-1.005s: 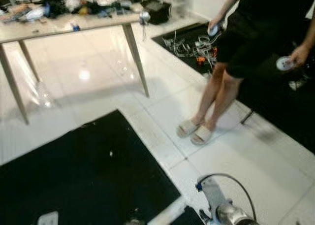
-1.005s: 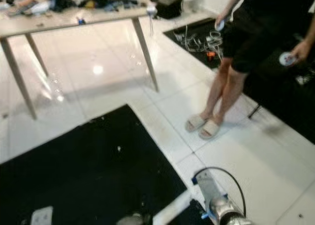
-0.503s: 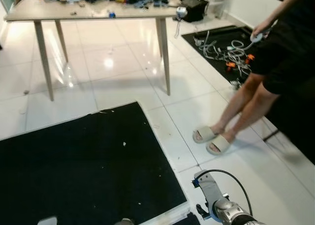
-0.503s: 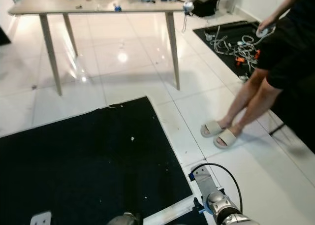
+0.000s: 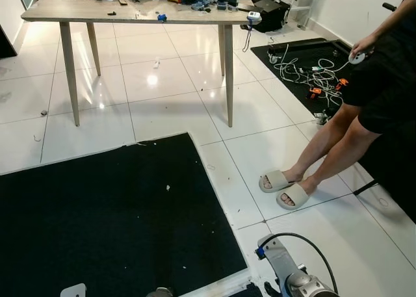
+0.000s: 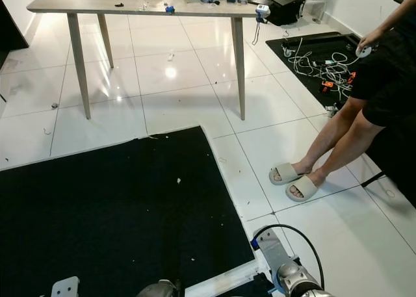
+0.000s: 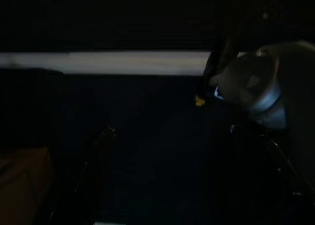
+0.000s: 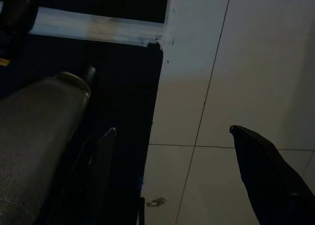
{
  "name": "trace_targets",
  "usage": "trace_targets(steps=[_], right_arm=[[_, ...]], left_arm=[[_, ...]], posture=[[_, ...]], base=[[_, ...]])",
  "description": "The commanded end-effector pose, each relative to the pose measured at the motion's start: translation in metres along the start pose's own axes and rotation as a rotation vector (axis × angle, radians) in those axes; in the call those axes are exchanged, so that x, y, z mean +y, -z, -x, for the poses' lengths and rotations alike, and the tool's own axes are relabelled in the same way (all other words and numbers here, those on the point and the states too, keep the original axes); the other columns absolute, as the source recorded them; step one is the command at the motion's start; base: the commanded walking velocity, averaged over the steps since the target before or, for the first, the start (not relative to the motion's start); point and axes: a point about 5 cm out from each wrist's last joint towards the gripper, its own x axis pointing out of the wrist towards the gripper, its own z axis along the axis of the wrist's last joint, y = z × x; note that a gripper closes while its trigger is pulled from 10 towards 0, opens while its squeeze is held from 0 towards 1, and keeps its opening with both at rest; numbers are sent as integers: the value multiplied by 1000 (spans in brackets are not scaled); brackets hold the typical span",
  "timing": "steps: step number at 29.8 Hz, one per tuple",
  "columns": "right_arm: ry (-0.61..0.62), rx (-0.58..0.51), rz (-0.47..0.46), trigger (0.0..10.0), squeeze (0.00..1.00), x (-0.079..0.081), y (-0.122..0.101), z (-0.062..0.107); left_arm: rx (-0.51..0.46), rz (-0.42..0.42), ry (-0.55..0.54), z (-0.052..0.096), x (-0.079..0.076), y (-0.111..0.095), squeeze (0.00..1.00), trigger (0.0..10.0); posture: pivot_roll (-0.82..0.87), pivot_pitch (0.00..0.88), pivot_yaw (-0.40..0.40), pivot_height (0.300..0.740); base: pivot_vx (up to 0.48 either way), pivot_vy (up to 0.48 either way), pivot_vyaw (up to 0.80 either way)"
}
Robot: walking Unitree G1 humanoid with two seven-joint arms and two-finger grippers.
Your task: Picking trash to rubbish bin
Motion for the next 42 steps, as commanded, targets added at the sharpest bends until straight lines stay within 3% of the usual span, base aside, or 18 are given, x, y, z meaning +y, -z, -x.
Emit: trace_targets(steps=[1, 16, 32, 37, 42], right_arm=[[5, 32, 6, 10000, 0, -2, 12, 1], [3, 68, 13, 10000, 0, -2, 28, 2], [29, 85, 36, 10000, 0, -18, 40, 5], [26, 84, 41, 10000, 0, -17, 38, 5], [13, 72, 46, 10000, 0, -4, 28, 2]], left_arm=[[34, 7, 3, 2, -2, 11, 0, 10000], [47, -12, 22, 2, -6, 14, 0, 10000], [41, -12, 22, 2, -6, 13, 0, 10000], [36, -20, 22, 1, -5, 11, 0, 10000], [38, -29, 24, 1, -5, 10, 0, 10000]], posture=[[83, 111, -35, 740], [80, 113, -41, 740], [88, 96, -48, 740], [88, 94, -45, 740], [87, 97, -43, 740]], base=[[326, 0, 0], [360, 0, 0], [368, 0, 0], [367, 0, 0], [369, 0, 0]])
